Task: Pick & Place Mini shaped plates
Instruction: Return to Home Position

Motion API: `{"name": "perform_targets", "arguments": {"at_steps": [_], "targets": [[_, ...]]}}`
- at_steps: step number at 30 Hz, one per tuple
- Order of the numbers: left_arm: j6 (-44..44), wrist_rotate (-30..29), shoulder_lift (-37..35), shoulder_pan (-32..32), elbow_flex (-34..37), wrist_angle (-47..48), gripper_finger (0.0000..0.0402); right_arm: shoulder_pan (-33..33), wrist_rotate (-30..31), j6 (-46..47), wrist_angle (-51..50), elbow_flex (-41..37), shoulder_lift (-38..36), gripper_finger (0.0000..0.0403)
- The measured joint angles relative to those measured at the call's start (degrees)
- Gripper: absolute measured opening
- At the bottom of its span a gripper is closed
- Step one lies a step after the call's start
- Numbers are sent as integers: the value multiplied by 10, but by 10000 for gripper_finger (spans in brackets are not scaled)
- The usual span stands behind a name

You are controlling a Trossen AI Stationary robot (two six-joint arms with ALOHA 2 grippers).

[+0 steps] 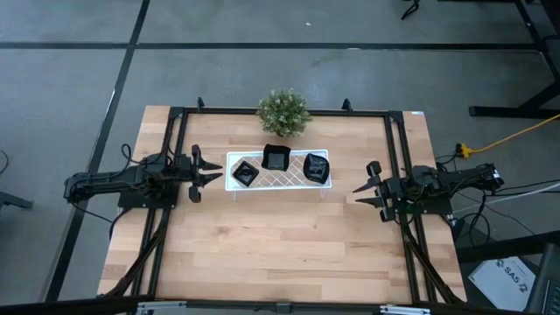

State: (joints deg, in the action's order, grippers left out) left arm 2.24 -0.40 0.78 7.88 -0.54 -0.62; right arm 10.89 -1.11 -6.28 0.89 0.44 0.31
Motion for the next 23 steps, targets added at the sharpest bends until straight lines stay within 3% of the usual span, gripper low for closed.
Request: {"name": "perform_targets", "arguments": {"at_steps": [23], "targets": [[0, 0, 0, 0, 0, 0, 102, 0, 0, 0, 0, 0, 0, 124]]}}
